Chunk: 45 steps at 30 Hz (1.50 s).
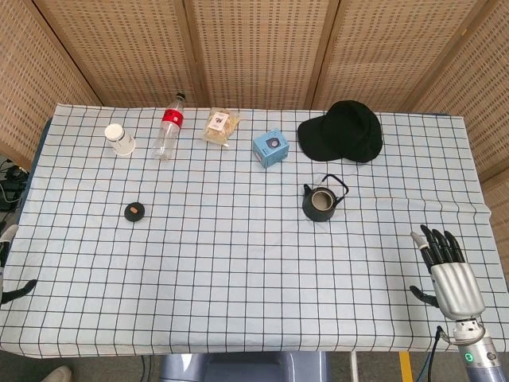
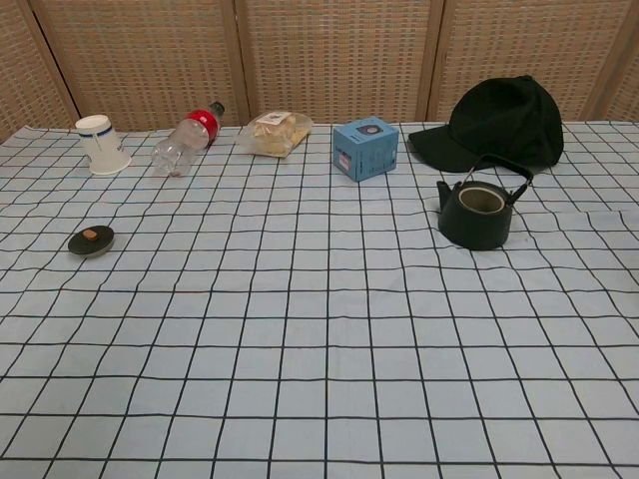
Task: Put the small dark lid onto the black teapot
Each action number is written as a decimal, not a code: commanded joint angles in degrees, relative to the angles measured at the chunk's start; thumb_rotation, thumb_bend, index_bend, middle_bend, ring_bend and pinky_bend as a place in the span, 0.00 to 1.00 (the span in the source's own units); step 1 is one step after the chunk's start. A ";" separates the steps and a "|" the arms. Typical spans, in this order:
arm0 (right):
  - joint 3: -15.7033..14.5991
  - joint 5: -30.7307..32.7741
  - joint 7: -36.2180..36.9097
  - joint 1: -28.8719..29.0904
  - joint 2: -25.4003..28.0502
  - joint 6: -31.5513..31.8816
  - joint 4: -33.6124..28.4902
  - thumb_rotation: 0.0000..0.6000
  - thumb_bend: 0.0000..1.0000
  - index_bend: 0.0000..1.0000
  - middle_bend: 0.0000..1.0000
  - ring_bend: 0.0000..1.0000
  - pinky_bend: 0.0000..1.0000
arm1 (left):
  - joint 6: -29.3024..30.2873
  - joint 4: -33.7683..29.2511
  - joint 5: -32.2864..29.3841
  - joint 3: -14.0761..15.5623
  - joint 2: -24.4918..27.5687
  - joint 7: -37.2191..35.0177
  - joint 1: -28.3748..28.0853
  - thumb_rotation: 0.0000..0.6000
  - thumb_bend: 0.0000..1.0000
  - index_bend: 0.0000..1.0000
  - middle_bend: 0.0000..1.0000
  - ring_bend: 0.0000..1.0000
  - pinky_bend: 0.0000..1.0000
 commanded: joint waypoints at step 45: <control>-0.17 0.33 2.71 -0.43 2.16 0.60 -1.58 1.00 0.12 0.07 0.00 0.00 0.00 | -19.63 1.29 -5.53 -7.08 0.77 4.74 -9.87 1.00 0.23 0.22 0.00 0.00 0.00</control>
